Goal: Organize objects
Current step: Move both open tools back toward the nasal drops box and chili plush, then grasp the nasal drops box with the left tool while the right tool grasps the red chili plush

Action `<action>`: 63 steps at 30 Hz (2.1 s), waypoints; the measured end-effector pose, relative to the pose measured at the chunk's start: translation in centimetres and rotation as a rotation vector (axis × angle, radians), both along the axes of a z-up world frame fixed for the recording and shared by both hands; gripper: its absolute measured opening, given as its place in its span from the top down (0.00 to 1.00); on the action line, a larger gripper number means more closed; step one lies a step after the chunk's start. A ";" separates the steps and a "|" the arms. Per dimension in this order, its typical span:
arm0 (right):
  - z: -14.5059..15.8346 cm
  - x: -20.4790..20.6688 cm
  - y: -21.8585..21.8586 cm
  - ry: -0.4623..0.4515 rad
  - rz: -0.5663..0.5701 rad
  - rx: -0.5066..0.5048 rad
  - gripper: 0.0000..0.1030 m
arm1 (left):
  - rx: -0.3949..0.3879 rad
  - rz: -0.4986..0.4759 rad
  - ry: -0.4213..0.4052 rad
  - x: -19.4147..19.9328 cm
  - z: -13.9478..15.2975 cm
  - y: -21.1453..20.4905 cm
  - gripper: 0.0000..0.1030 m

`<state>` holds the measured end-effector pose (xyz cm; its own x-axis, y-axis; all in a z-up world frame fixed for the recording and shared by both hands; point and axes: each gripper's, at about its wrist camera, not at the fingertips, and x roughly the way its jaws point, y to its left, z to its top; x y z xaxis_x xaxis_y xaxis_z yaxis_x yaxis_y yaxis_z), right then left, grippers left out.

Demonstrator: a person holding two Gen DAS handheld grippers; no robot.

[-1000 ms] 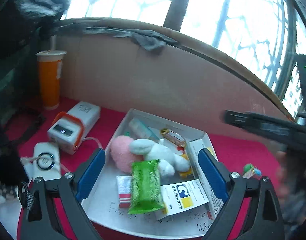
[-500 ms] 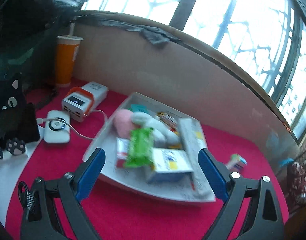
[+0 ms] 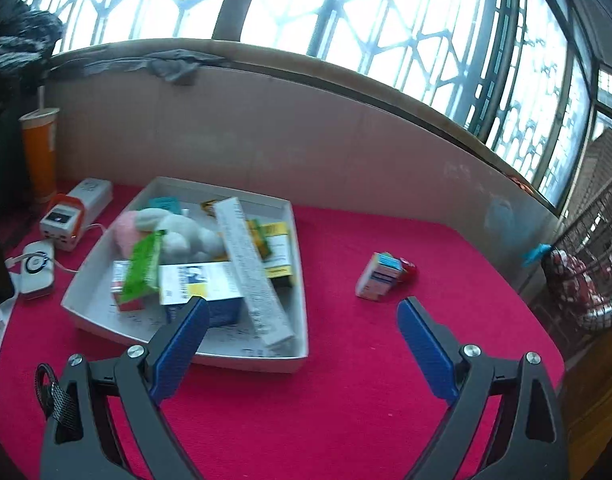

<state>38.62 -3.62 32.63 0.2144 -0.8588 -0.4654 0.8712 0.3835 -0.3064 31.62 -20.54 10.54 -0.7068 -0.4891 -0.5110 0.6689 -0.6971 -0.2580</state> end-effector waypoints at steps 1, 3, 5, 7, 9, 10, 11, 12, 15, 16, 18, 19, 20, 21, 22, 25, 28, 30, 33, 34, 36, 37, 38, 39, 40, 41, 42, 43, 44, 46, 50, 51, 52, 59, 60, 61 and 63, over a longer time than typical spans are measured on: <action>0.1 -0.6 0.1 -0.014 -0.013 0.000 0.02 | -0.005 -0.013 -0.006 -0.4 0.0 0.4 0.08; 0.4 -1.2 0.6 -0.023 -0.016 -0.013 0.02 | -0.015 -0.035 -0.021 -1.2 -0.1 0.9 0.08; 0.9 -1.1 1.5 -0.037 0.033 -0.034 0.02 | -0.018 -0.047 -0.039 -2.1 -0.2 1.2 0.08; 1.5 -1.0 2.1 -0.043 0.051 -0.058 0.02 | -0.014 -0.054 -0.047 -2.7 -0.2 1.3 0.08; 2.9 -1.1 2.8 -0.078 0.084 -0.068 0.02 | -0.016 -0.063 -0.052 -3.3 -0.3 1.6 0.08; 3.6 -1.3 3.7 -0.098 0.126 -0.105 0.02 | -0.019 -0.068 -0.053 -3.5 -0.3 1.9 0.08; 3.7 -1.5 4.1 -0.095 0.125 -0.133 0.02 | -0.020 -0.075 -0.057 -3.9 -0.4 2.1 0.08; 3.6 -1.9 4.1 -0.087 0.103 -0.144 0.01 | -0.022 -0.080 -0.064 -4.2 -0.4 2.3 0.08; 2.4 -3.8 2.7 -0.104 0.016 -0.081 0.01 | -0.036 -0.093 -0.084 -5.2 -0.5 2.7 0.08; 2.1 -4.3 2.3 -0.101 -0.002 -0.054 0.01 | -0.039 -0.096 -0.091 -5.6 -0.5 2.8 0.08; 1.3 -5.2 1.9 -0.100 -0.023 -0.019 0.01 | -0.041 -0.107 -0.103 -6.6 -0.7 3.0 0.08; 0.8 -6.1 1.6 -0.104 -0.037 0.006 0.01 | -0.042 -0.116 -0.111 -7.3 -0.8 3.2 0.08; 0.4 -6.8 1.4 -0.109 -0.046 0.026 0.01 | -0.047 -0.126 -0.118 -7.9 -0.9 3.3 0.08; -0.2 -8.0 1.0 -0.113 -0.069 0.041 0.01 | -0.058 -0.138 -0.129 -8.7 -1.0 3.6 0.08; -0.7 -9.5 0.5 -0.120 -0.110 0.042 0.01 | -0.075 -0.147 -0.138 -9.6 -1.2 3.8 0.08; -2.3 -16.8 -1.9 -0.209 -0.320 0.056 0.01 | -0.117 -0.156 -0.175 -12.1 -1.8 3.9 0.08; -4.2 -25.8 -3.7 -0.354 -0.526 0.095 0.01 | -0.170 -0.157 -0.197 -14.7 -2.6 3.9 0.07; -6.2 -32.9 -4.1 -0.475 -0.682 0.121 0.01 | -0.193 -0.162 -0.238 -16.5 -3.5 3.8 0.07; -10.1 -41.5 -3.7 -0.551 -0.873 0.156 0.01 | -0.196 -0.180 -0.271 -18.1 -4.7 3.4 0.04; -11.9 -43.9 -3.5 -0.532 -0.931 0.178 0.01 | -0.201 -0.176 -0.286 -18.4 -5.1 3.3 0.04; -14.4 -45.9 -3.6 -0.471 -0.968 0.203 0.01 | -0.191 -0.171 -0.311 -19.0 -6.1 2.8 0.04; -16.1 -46.4 -3.6 -0.419 -0.958 0.225 0.01 | -0.175 -0.168 -0.316 -19.2 -6.6 2.3 0.04; -17.3 -46.6 -3.9 -0.395 -0.947 0.242 0.01 | -0.156 -0.161 -0.314 -19.3 -7.0 1.8 0.04; -18.4 -46.8 -4.1 -0.378 -0.934 0.262 0.01 | -0.137 -0.154 -0.306 -19.4 -7.3 1.3 0.04; -19.7 -46.9 -4.5 -0.365 -0.915 0.280 0.01 | -0.120 -0.143 -0.295 -19.4 -7.6 0.7 0.04; -20.4 -46.9 -4.9 -0.359 -0.899 0.288 0.01 | -0.112 -0.134 -0.293 -19.5 -7.8 0.2 0.04; -21.0 -47.0 -5.2 -0.351 -0.884 0.293 0.02 | -0.104 -0.125 -0.295 -19.7 -8.1 -0.3 0.04; -21.6 -46.7 -5.9 -0.332 -0.867 0.296 0.02 | -0.097 -0.119 -0.299 -20.0 -8.4 -0.8 0.04; -22.0 -46.6 -6.3 -0.317 -0.857 0.291 0.02 | -0.094 -0.118 -0.300 -20.2 -8.6 -1.0 0.04; -22.5 -46.4 -7.2 -0.275 -0.841 0.284 0.02 | -0.092 -0.112 -0.306 -20.7 -8.9 -1.6 0.04; -23.6 -45.8 -8.9 -0.168 -0.802 0.285 0.02 | -0.083 -0.099 -0.319 -21.5 -9.6 -2.4 0.04; -24.1 -45.6 -9.0 -0.145 -0.794 0.289 0.02 | -0.076 -0.096 -0.323 -21.7 -9.8 -2.6 0.04; -24.6 -45.5 -9.5 -0.108 -0.785 0.296 0.02 | -0.068 -0.096 -0.324 -21.9 -10.0 -2.8 0.04; -25.9 -45.6 -12.3 -0.073 -0.711 0.320 0.03 | -0.016 -0.080 -0.329 -22.1 -10.7 -4.1 0.04; -25.8 -45.6 -12.5 -0.073 -0.698 0.320 0.03 | -0.014 -0.074 -0.330 -22.1 -10.7 -4.3 0.04; -25.8 -45.5 -12.9 -0.065 -0.679 0.317 0.03 | -0.010 -0.069 -0.328 -22.0 -10.7 -4.4 0.04; -25.8 -45.4 -13.5 -0.043 -0.653 0.315 0.03 | 0.003 -0.060 -0.325 -21.8 -10.8 -4.7 0.04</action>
<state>-6.80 -17.11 6.83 -0.2726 -0.6444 -0.7145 0.9615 -0.1548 -0.2272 9.79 -25.28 -0.22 -0.5342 -0.4496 -0.7159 0.6741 -0.7376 -0.0398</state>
